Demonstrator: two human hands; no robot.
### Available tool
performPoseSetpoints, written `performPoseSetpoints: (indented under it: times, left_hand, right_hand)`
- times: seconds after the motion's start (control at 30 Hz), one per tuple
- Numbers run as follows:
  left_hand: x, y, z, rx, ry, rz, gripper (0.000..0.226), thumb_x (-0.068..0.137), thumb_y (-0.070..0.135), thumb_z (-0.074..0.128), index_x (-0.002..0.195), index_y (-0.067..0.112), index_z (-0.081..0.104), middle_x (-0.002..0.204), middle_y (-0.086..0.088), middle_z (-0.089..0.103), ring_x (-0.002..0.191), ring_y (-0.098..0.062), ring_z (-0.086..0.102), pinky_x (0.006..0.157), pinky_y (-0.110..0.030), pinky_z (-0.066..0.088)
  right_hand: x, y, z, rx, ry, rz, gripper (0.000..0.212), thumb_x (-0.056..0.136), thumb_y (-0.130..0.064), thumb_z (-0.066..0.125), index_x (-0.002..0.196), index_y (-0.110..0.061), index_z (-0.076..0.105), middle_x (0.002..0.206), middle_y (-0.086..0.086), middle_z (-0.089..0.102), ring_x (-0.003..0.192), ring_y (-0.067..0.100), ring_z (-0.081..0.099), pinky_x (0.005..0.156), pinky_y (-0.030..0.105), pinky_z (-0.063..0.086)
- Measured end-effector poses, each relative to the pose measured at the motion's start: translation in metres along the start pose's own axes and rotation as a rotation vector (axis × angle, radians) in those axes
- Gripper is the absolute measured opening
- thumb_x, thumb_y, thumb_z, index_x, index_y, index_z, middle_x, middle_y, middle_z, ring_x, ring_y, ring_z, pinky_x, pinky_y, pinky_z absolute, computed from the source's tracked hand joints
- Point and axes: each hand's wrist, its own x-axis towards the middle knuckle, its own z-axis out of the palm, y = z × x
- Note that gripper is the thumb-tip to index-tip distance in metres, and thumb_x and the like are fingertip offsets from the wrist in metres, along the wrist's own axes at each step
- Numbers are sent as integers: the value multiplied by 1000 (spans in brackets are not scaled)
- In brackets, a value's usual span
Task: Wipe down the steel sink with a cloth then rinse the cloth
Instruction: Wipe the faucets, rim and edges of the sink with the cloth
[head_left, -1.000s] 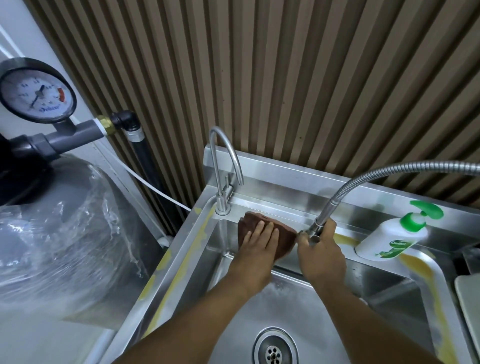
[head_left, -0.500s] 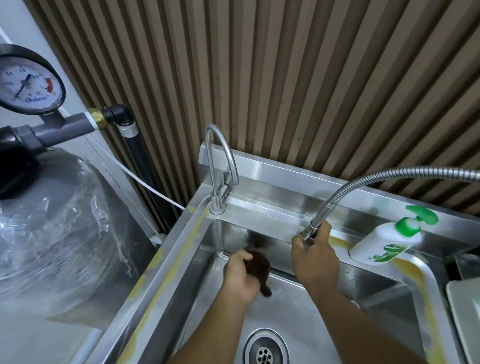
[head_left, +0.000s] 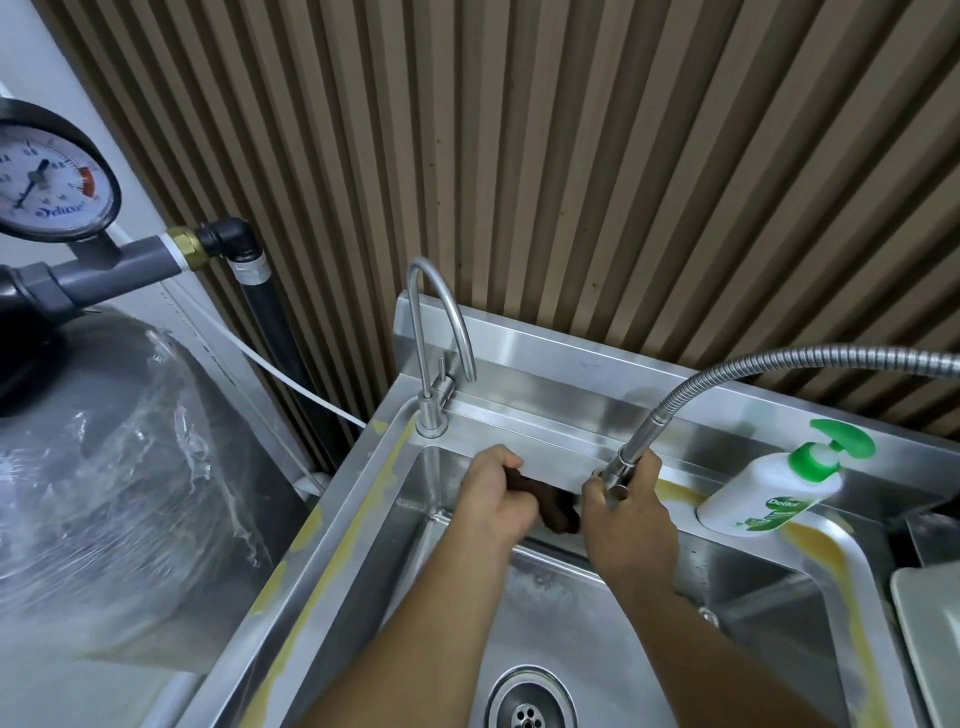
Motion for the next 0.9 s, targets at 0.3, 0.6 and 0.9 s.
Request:
performPoseSetpoints:
  times: [0.3,0.6,0.9]
  left_hand:
    - [20,49,-20,71,132,193,40,41,-1,48,80,7,51,93,-16,56,83,-35,58,89,-59,51]
    - [33,-2,-41,181,109,108,16,76,-3,46,68,7,55,70,-8,55,67,-27,52,67,-35,45]
    - [15,38,-34,132,145,188,15,74,-10,41,76,3,48,79,-11,52,70,-29,51,59,-33,50]
  right_hand:
    - [-1,-2,-1,0,-5,7,27,99,-34,51,111,-36,27,82,-2,66,68,28,59,69,34,42]
    - [-1,-2,1,3,7,19,27,97,-34,51,111,-34,29,82,2,68,75,37,60,72,38,44]
    - [-1,-2,0,8,-14,14,29,97,-35,54,112,-37,28,83,2,67,74,35,62,75,40,47]
